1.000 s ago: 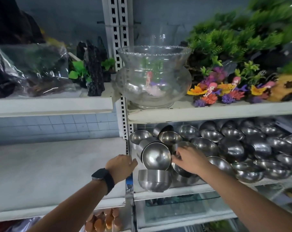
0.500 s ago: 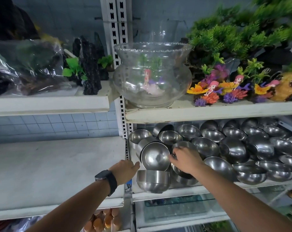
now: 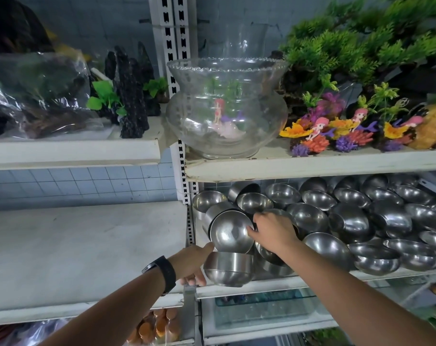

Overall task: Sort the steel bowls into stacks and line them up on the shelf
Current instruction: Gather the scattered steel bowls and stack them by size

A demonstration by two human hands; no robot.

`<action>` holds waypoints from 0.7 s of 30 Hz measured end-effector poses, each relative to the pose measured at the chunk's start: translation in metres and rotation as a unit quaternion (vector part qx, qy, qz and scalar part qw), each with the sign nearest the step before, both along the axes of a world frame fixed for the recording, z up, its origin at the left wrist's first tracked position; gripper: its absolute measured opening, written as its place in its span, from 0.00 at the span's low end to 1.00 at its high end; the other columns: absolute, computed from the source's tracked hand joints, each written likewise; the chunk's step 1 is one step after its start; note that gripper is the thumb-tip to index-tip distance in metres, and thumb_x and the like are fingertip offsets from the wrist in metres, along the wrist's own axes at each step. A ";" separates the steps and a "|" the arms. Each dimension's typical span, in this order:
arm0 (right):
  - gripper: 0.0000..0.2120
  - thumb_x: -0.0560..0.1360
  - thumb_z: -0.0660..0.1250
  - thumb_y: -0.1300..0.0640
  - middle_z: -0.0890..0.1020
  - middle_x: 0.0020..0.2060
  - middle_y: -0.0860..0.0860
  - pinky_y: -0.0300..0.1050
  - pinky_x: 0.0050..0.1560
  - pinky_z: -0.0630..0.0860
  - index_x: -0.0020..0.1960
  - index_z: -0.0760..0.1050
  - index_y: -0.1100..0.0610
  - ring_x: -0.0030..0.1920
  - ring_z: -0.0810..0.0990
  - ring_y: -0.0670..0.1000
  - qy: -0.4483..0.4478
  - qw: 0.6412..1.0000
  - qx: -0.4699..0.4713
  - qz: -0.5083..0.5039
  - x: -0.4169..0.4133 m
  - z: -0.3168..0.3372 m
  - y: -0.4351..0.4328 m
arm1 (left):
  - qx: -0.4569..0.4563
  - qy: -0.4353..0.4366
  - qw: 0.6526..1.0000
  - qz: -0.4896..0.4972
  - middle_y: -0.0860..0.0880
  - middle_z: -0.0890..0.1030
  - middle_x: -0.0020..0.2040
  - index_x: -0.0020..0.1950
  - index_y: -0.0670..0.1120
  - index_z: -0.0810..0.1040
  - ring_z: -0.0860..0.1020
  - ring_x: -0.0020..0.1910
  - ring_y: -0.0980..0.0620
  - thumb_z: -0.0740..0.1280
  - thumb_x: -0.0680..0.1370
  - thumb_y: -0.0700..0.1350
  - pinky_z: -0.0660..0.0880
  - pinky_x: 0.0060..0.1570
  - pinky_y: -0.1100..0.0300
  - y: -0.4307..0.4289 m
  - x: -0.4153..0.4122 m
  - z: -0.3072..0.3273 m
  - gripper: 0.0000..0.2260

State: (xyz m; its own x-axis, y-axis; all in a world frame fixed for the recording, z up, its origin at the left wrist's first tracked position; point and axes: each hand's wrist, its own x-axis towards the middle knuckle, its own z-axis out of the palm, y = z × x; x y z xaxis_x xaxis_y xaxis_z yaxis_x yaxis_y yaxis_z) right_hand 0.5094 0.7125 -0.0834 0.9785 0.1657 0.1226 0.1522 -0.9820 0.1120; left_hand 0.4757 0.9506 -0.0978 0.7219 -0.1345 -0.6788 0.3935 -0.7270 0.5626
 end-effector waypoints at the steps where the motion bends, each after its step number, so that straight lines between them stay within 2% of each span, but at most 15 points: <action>1: 0.19 0.80 0.58 0.40 0.80 0.39 0.49 0.43 0.30 0.65 0.47 0.77 0.54 0.35 0.77 0.51 -0.007 1.000 -0.007 -0.002 0.001 0.002 0.002 | -0.011 0.023 1.000 0.006 0.40 0.86 0.43 0.76 0.42 0.55 0.72 0.23 0.50 0.48 0.81 0.67 0.64 0.25 0.66 0.000 0.000 -0.002 0.34; 3: 0.18 0.79 0.59 0.40 0.77 0.34 0.48 0.43 0.32 0.64 0.43 0.75 0.53 0.34 0.75 0.51 -0.014 1.000 -0.017 -0.009 0.002 0.006 0.006 | -0.042 0.061 0.997 0.011 0.39 0.86 0.45 0.78 0.40 0.50 0.74 0.25 0.49 0.48 0.80 0.69 0.64 0.24 0.65 -0.001 -0.002 -0.002 0.39; 5: 0.18 0.79 0.60 0.42 0.72 0.29 0.47 0.42 0.32 0.63 0.36 0.69 0.52 0.33 0.74 0.51 -0.010 1.000 -0.021 -0.013 0.006 0.007 0.009 | -0.082 0.086 0.993 0.014 0.37 0.85 0.50 0.78 0.39 0.51 0.76 0.28 0.48 0.49 0.79 0.71 0.65 0.25 0.64 0.001 -0.003 -0.004 0.42; 7: 0.18 0.78 0.61 0.44 0.71 0.29 0.47 0.41 0.33 0.65 0.33 0.67 0.52 0.33 0.74 0.51 -0.002 1.000 -0.019 -0.021 0.010 0.006 0.012 | -0.116 0.106 0.987 0.025 0.35 0.84 0.53 0.78 0.42 0.50 0.76 0.29 0.48 0.50 0.78 0.71 0.65 0.26 0.64 0.002 -0.004 -0.003 0.41; 9: 0.14 0.78 0.61 0.47 0.74 0.31 0.47 0.43 0.43 0.71 0.37 0.73 0.52 0.34 0.75 0.51 0.001 0.999 -0.022 -0.026 0.015 0.005 0.015 | -0.137 0.125 0.982 0.035 0.36 0.85 0.52 0.80 0.49 0.45 0.76 0.30 0.48 0.51 0.77 0.73 0.66 0.27 0.64 0.002 -0.006 -0.004 0.40; 12: 0.12 0.79 0.61 0.48 0.80 0.38 0.48 0.48 0.62 0.66 0.44 0.80 0.52 0.40 0.79 0.51 0.001 0.999 -0.039 -0.023 0.022 0.003 0.015 | -0.159 0.142 0.976 0.053 0.37 0.85 0.51 0.79 0.54 0.43 0.76 0.30 0.47 0.52 0.76 0.75 0.68 0.25 0.64 0.003 -0.005 -0.007 0.41; 14: 0.12 0.79 0.61 0.48 0.83 0.42 0.49 0.48 0.66 0.63 0.47 0.81 0.52 0.44 0.81 0.50 -0.006 0.999 -0.051 -0.018 0.024 0.003 0.014 | -0.169 0.149 0.972 0.064 0.36 0.85 0.52 0.76 0.50 0.51 0.75 0.30 0.48 0.53 0.78 0.72 0.68 0.24 0.65 0.004 -0.003 -0.010 0.36; 17: 0.13 0.80 0.61 0.46 0.83 0.46 0.49 0.48 0.67 0.62 0.49 0.81 0.52 0.48 0.81 0.50 -0.004 0.998 -0.067 -0.015 0.024 0.001 0.014 | -0.185 0.168 0.966 0.062 0.36 0.84 0.53 0.64 0.41 0.69 0.73 0.29 0.48 0.58 0.78 0.61 0.65 0.23 0.66 0.007 -0.001 -0.010 0.26; 18: 0.14 0.80 0.61 0.46 0.83 0.47 0.49 0.48 0.67 0.62 0.49 0.82 0.52 0.50 0.81 0.50 -0.002 0.997 -0.069 -0.015 0.025 0.000 0.014 | -0.189 0.172 0.965 0.058 0.36 0.84 0.51 0.62 0.41 0.71 0.72 0.29 0.49 0.59 0.77 0.59 0.65 0.23 0.66 0.008 -0.001 -0.011 0.24; 21: 0.14 0.80 0.61 0.45 0.82 0.52 0.49 0.50 0.66 0.62 0.50 0.82 0.51 0.55 0.79 0.51 -0.001 0.997 -0.076 -0.015 0.026 -0.003 0.015 | -0.201 0.178 0.962 0.056 0.37 0.84 0.49 0.65 0.39 0.71 0.72 0.29 0.49 0.59 0.75 0.57 0.65 0.23 0.65 0.011 0.001 -0.014 0.26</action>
State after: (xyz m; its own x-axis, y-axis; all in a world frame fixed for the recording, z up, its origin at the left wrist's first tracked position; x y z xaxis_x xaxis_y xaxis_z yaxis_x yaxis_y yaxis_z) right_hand 0.5355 0.7274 -0.0860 0.9831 0.1529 0.1011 0.1221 -0.9577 0.2605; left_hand 0.4771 0.9613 -0.1118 0.4782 -0.3732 -0.7950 0.6765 -0.4207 0.6044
